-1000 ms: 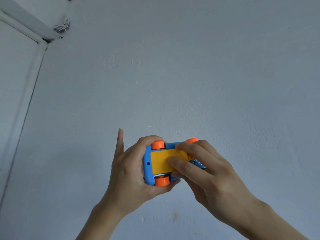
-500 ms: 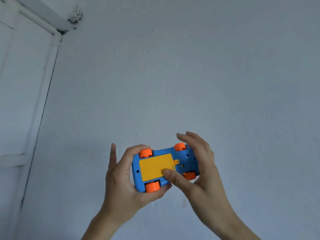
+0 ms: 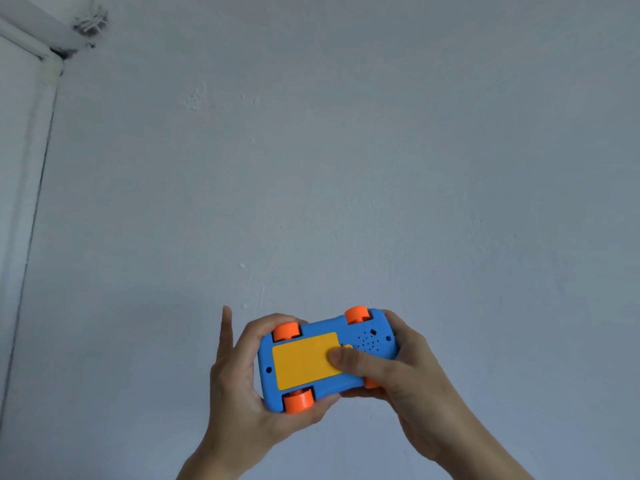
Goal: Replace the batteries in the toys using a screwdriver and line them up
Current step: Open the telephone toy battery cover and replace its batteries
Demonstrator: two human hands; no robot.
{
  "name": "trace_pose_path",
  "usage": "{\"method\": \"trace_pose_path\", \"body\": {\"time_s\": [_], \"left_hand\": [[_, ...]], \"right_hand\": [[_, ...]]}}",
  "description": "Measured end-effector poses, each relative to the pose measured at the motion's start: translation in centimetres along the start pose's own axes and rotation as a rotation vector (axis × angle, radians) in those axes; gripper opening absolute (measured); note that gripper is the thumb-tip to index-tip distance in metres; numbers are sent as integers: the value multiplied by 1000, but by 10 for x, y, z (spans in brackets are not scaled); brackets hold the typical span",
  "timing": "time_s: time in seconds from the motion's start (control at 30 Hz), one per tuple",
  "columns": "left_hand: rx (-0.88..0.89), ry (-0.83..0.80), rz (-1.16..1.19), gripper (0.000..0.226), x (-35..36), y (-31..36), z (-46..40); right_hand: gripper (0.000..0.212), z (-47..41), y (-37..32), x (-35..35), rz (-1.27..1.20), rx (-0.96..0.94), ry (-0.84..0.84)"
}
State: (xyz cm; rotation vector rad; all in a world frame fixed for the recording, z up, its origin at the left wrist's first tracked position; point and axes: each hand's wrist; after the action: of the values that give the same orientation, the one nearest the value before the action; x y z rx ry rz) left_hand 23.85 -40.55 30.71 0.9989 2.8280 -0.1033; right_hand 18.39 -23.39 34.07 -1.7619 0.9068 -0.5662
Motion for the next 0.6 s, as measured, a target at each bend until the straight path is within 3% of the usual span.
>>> {"method": "trace_pose_path", "body": {"time_s": [0.17,0.3,0.47,0.53,0.6], "left_hand": [[-68,-63,179,71,49,19,11],[-307,-263,225,91,107,51,23],[-445,-548,316,84,186,96,38],[-654,-585,490,78,217,116,46],[-973,-581,819,60,249,142,53]], "right_hand": [[52,31,12,-43,43,4,120],[51,67,22,-102,94,-5,294],[54,120,37,-184,307,-97,469],[58,144,50,-214,528,-210,546],[66,167,67,-246,817,-312,590]]}}
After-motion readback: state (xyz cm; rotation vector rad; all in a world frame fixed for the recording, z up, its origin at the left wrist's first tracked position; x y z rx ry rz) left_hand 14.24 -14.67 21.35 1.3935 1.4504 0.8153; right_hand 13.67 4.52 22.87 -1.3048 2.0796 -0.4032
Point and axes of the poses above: each hand's wrist, its own z-axis away from the middle knuckle, its own x-axis out of the palm, y = z × x, and after that the axes turned 12 degrees about x, right-handed
